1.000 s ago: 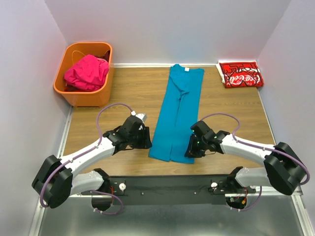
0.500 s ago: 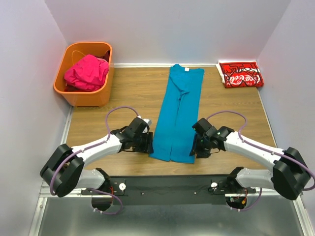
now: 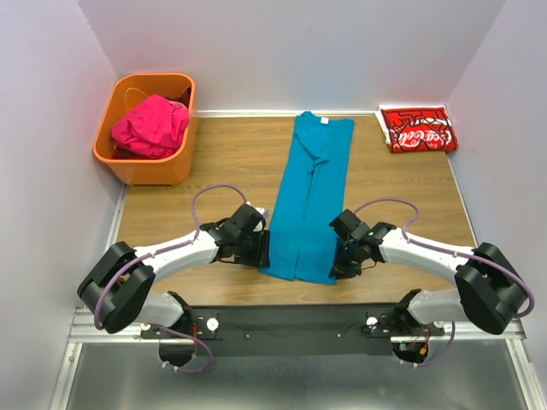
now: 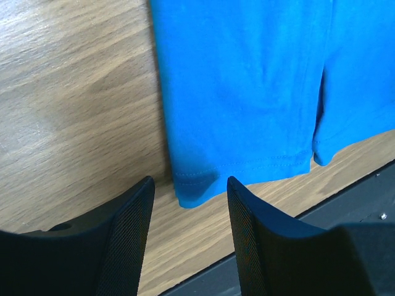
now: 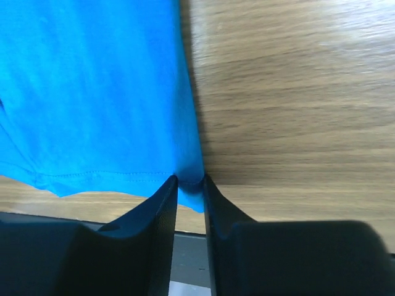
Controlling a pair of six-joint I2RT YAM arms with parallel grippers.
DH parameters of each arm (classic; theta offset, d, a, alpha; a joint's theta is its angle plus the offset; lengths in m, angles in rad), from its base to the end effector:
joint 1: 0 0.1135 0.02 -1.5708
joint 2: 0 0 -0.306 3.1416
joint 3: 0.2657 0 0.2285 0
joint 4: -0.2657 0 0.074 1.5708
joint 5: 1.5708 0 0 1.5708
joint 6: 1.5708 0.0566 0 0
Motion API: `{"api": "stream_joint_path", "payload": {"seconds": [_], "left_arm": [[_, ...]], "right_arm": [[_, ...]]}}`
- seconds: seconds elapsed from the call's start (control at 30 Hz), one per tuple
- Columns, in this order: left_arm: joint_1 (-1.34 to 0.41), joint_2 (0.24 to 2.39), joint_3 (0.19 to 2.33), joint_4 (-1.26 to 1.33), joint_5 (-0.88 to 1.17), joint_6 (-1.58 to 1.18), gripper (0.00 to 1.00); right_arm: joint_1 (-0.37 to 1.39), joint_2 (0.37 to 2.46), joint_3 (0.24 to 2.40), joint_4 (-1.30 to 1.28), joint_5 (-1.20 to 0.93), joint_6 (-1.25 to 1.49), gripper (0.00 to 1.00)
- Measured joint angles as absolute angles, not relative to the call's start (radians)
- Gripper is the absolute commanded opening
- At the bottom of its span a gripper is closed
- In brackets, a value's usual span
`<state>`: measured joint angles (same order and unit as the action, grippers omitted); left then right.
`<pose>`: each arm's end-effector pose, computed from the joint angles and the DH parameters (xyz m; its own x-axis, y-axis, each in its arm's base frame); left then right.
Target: Fold and stack the t-shirts
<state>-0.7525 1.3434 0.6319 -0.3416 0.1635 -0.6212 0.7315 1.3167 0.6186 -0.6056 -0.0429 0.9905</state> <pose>0.1553 -0.1581 0.2003 -0.9425 0.0958 -0.3201 0.2270 0.8866 -0.4030 0.1361 0.1254 0.1880 -0.9587 0.2622 -0.1101 0.2298 0.9423 0.2434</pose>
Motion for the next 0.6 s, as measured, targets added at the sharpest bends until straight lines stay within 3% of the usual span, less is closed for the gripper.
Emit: {"api": "stream_joint_path", "payload": {"seconds": [0.23,0.6], "left_arm": [[-0.762,1.344,0.645,-0.379,0.123,-0.622,0.58],[-0.781,1.369,0.664,-0.408,0.089,-0.636,0.41]], "right_arm": [[0.731,1.316,0.599,-0.558,-0.084,0.994,0.07],[0.731,1.314,0.589,-0.538,-0.116,0.970,0.06]]}}
